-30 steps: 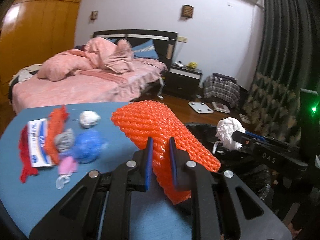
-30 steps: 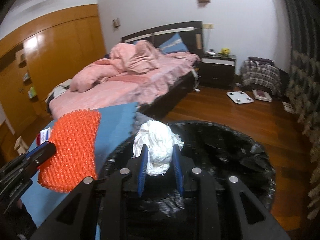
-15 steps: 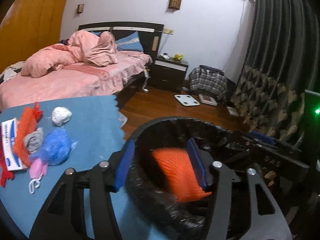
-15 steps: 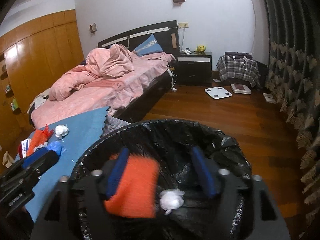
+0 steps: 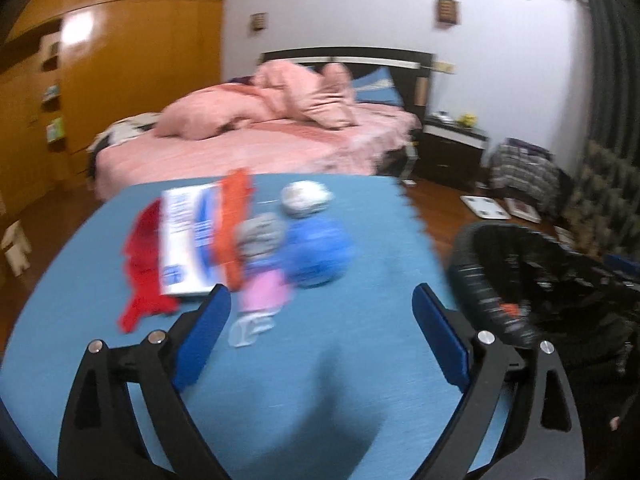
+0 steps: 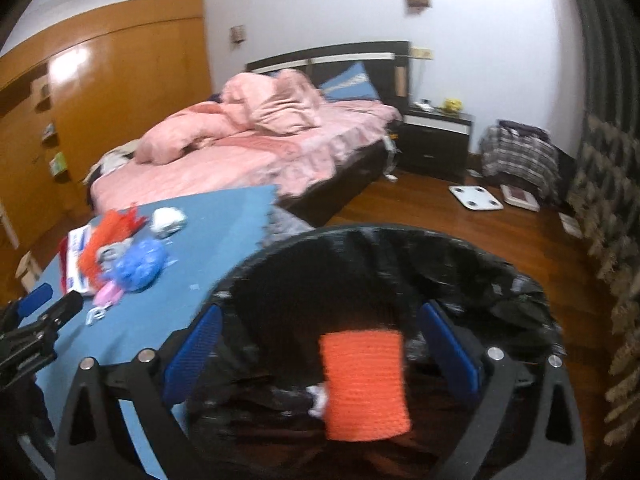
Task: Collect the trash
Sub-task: 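Grasp the blue plastic bag with the right tool while the left tool grasps the pink mask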
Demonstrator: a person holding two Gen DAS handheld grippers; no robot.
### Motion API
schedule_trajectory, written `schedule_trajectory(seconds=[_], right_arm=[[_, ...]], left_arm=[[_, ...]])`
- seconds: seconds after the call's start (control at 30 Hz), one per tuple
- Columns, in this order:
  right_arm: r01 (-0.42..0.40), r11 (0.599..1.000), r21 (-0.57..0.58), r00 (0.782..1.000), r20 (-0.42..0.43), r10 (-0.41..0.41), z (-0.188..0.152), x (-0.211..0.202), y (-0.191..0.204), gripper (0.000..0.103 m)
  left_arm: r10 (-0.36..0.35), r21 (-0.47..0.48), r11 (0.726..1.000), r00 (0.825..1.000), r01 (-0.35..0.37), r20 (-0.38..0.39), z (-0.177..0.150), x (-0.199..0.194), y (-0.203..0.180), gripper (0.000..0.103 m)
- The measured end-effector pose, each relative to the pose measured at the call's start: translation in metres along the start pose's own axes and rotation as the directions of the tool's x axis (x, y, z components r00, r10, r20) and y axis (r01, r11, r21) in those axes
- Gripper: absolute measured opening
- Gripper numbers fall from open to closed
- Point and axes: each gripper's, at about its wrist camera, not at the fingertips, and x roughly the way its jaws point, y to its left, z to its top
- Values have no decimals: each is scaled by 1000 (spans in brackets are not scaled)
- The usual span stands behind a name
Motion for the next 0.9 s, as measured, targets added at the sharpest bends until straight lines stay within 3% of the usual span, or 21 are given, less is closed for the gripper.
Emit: schedule_trajectory(seconds=[0.17, 0.43, 0.6, 0.9], right_arm=[[-102, 992, -67, 994, 28, 104, 7, 2, 51, 97], [-228, 963, -142, 973, 12, 232, 19, 32, 130, 97], [-231, 958, -169, 973, -37, 228, 18, 69, 162, 97], [-215, 958, -192, 974, -118, 195, 16, 117, 181, 97]], left_arm=[[117, -63, 991, 993, -118, -24, -6, 2, 50, 90], [194, -88, 977, 980, -196, -35, -5, 11, 84, 89], [216, -106, 970, 975, -221, -50, -1, 22, 98, 89], [247, -153, 952, 962, -264, -120, 0, 41, 117, 89]])
